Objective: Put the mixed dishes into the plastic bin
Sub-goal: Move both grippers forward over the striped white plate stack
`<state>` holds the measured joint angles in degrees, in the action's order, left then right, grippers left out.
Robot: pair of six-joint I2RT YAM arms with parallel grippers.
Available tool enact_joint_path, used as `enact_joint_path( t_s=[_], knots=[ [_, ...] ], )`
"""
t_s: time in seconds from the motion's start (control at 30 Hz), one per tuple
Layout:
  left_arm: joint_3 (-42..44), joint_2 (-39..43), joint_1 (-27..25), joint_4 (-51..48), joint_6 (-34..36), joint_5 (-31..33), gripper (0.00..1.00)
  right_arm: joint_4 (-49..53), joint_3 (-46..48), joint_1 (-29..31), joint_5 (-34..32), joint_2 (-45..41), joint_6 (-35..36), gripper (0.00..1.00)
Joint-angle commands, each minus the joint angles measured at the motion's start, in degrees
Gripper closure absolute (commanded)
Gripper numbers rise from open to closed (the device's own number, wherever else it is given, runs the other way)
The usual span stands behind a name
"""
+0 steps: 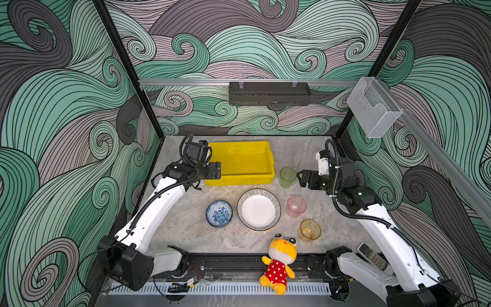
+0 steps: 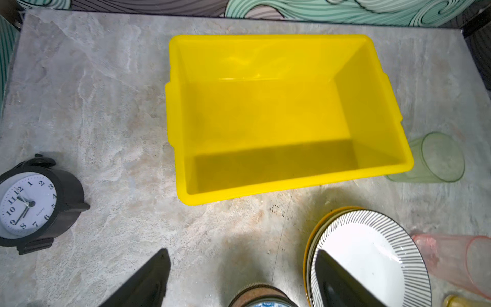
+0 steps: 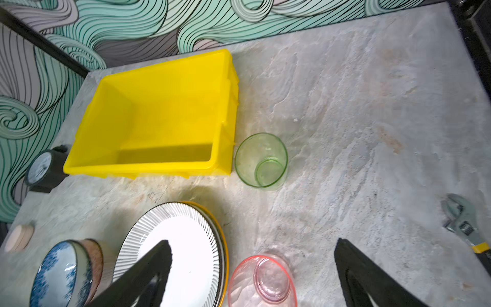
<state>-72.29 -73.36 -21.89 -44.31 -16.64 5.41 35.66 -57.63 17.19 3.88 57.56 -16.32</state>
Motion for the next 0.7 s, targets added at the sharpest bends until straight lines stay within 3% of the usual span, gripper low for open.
enact_joint_path(
  t_s=[0.0, 0.3, 0.67],
  knots=[
    [-4.0, -2.2, -2.8, -5.1, -1.9, 3.0, 0.13, 4.2, -2.5, 2.9, 1.6, 1.5, -1.7, 0.05],
    [-8.5, -7.7, -10.4, -9.4, -2.6, 3.5, 0.17, 6.5, -4.4, 12.6, 1.0, 6.7, -4.0, 0.12],
    [-12.9, -15.3, -15.3, -14.8, -2.6, 2.0, 0.2, 7.2, -7.8, 21.5, -2.2, 17.4, -3.1, 0.23]
  ],
)
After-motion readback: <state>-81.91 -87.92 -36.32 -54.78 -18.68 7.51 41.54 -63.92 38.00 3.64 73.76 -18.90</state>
